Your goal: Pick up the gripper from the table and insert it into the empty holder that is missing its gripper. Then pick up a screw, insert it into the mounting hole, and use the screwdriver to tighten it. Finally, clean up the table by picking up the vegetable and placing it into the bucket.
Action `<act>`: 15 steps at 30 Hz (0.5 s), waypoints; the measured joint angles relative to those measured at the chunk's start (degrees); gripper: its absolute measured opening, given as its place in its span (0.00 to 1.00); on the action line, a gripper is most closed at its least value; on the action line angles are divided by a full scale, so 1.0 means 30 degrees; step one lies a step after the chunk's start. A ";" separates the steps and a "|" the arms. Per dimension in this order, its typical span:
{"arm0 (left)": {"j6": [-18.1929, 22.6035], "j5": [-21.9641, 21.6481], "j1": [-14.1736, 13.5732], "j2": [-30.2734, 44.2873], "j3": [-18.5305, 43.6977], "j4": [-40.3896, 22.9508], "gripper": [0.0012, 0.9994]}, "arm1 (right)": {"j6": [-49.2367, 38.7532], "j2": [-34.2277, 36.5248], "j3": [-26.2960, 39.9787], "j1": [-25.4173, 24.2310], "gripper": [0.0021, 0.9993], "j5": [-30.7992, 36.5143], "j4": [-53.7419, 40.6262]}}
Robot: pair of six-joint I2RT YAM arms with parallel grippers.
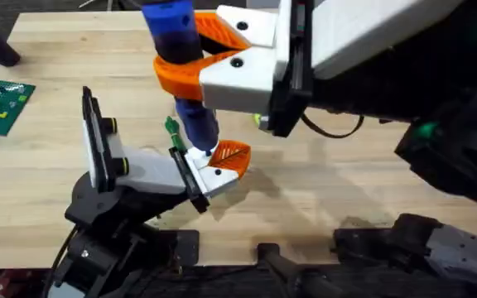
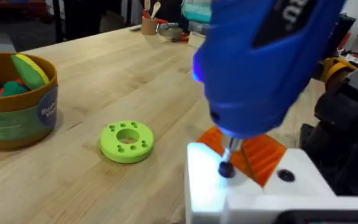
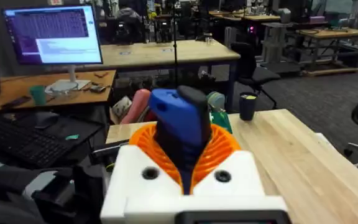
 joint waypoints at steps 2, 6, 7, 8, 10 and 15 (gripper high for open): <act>0.0000 0.0003 0.0000 0.0000 0.0000 0.0000 0.01 | -0.0164 0.0000 0.0000 0.0000 0.05 -0.0007 0.0000; 0.0000 -0.0004 0.0000 0.0003 0.0000 0.0000 0.01 | -0.0276 0.0000 0.0000 0.0000 0.05 -0.0007 0.0000; 0.0000 0.0000 0.0000 -0.0001 0.0000 0.0000 0.01 | -0.0264 0.0000 0.0000 0.0000 0.05 -0.0007 0.0000; 0.0000 0.0003 0.0000 0.0000 0.0000 0.0000 0.01 | -0.0254 0.0000 0.0000 0.0000 0.05 -0.0007 0.0000; 0.0000 -0.0001 0.0000 0.0000 0.0000 0.0000 0.01 | -0.0244 0.0000 0.0000 0.0000 0.05 -0.0007 0.0000; 0.0000 0.0003 0.0000 -0.0001 0.0000 0.0000 0.01 | -0.0244 0.0000 0.0000 0.0000 0.05 -0.0007 0.0000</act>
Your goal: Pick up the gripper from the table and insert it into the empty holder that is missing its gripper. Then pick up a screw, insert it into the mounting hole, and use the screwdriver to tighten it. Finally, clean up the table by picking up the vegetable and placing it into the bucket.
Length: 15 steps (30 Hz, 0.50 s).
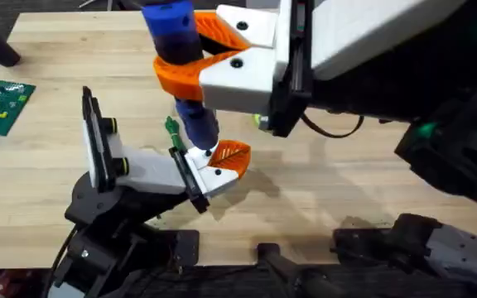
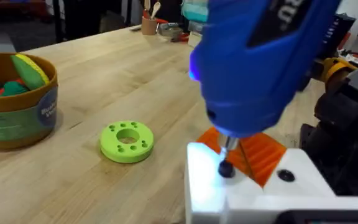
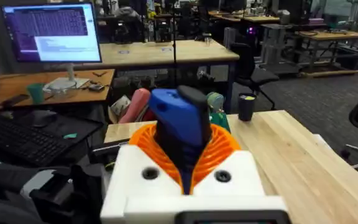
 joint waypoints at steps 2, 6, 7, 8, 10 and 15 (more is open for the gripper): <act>0.0000 -0.0004 0.0000 0.0000 0.0000 0.0000 0.01 | 0.0012 0.0007 0.0000 0.0000 0.05 0.0000 0.0000; 0.0000 0.0000 0.0000 0.0001 0.0000 0.0000 0.01 | 0.0314 0.0222 0.0000 0.0000 0.05 0.0000 0.0048; -0.0008 0.0004 0.0000 0.0004 0.0000 -0.0004 0.01 | 0.0429 0.0342 0.0000 0.0000 0.05 0.0000 0.0097; -0.0015 0.0003 0.0000 0.0004 0.0000 -0.0007 0.01 | 0.0531 0.0462 0.0019 0.0000 0.05 0.0008 0.0196; -0.0011 0.0000 0.0000 0.0004 0.0000 -0.0004 0.01 | 0.0634 0.0608 0.0080 -0.0011 0.05 0.0011 0.0255; -0.0007 -0.0004 0.0000 0.0004 0.0000 -0.0004 0.01 | 0.0866 0.0699 0.0095 -0.0022 0.05 0.0004 0.0142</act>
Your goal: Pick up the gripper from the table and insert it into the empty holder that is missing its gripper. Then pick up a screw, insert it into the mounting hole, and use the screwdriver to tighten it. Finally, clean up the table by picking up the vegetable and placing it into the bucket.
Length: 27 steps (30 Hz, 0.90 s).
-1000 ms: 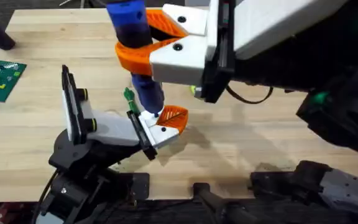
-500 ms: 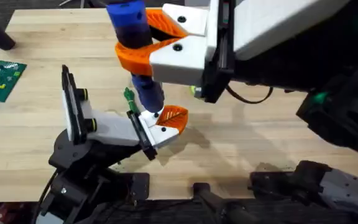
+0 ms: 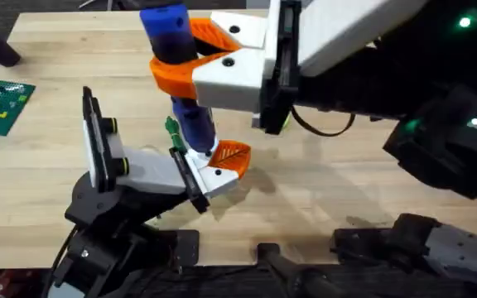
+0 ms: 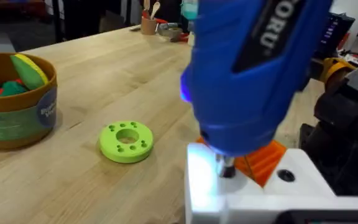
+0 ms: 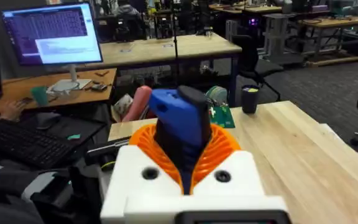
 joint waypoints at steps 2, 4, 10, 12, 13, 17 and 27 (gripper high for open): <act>0.0000 0.0004 0.0000 0.0000 0.0000 0.0000 0.01 | 0.0046 0.0000 0.0000 0.0004 0.05 0.0003 0.0041; 0.0000 0.0004 0.0000 0.0000 0.0000 0.0004 0.01 | 0.0059 -0.0004 0.0000 0.0007 0.05 -0.0004 0.0110; 0.0000 0.0004 0.0000 -0.0003 0.0000 0.0004 0.01 | 0.0055 -0.0224 0.0000 0.0007 0.05 0.0000 0.0140; 0.0000 0.0004 0.0000 -0.0007 0.0000 0.0004 0.01 | 0.0056 -0.0445 0.0000 0.0007 0.05 -0.0004 0.0299; 0.0000 0.0004 0.0000 -0.0004 0.0000 0.0004 0.01 | 0.0055 -0.0574 0.0000 0.0007 0.05 -0.0004 0.0373; 0.0000 0.0004 0.0000 0.0000 0.0000 0.0004 0.01 | 0.0059 -0.0882 0.0000 0.0007 0.05 -0.0008 0.0422; 0.0000 0.0004 0.0000 0.0000 0.0000 0.0004 0.01 | -0.0420 -0.0882 0.0000 0.0000 0.05 0.0003 -0.0334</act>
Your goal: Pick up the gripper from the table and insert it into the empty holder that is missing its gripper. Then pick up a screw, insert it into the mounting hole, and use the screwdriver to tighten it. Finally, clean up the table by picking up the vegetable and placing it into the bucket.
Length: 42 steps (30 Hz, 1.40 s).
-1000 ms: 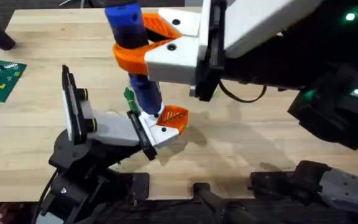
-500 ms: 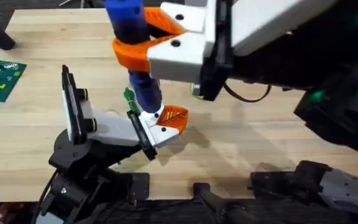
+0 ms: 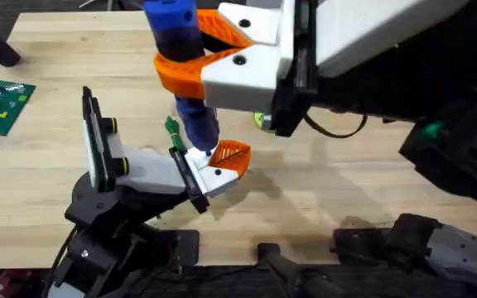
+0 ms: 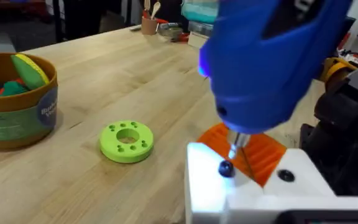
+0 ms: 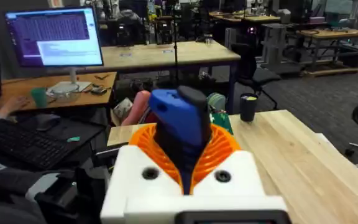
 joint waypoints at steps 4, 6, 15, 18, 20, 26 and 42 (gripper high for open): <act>0.0000 0.0000 0.0000 0.0000 0.0000 0.0000 0.01 | -0.0138 0.0003 0.0000 0.0007 0.05 0.0000 -0.0004; 0.0000 0.0000 0.0000 0.0000 0.0000 0.0000 0.01 | -0.0169 0.0016 0.0000 0.0007 0.05 0.0000 -0.0004; 0.0000 0.0000 0.0000 0.0000 0.0000 0.0000 0.01 | -0.0094 0.0204 0.0000 0.0007 0.05 -0.0007 -0.0019; 0.0000 0.0000 0.0000 0.0000 0.0000 0.0000 0.01 | -0.0089 0.0219 0.0000 0.0007 0.05 -0.0007 -0.0021; 0.0000 0.0000 0.0000 -0.0005 0.0000 0.0000 0.01 | -0.0089 0.0219 0.0000 0.0007 0.05 -0.0007 -0.0019; 0.0000 0.0000 0.0000 0.0000 0.0000 0.0000 0.01 | -0.0087 0.0251 0.0000 0.0007 0.05 -0.0007 -0.0031; 0.0000 -0.0007 0.0000 0.0000 0.0000 -0.0002 0.01 | 0.0047 0.0627 0.0000 0.0007 0.05 -0.0013 -0.0026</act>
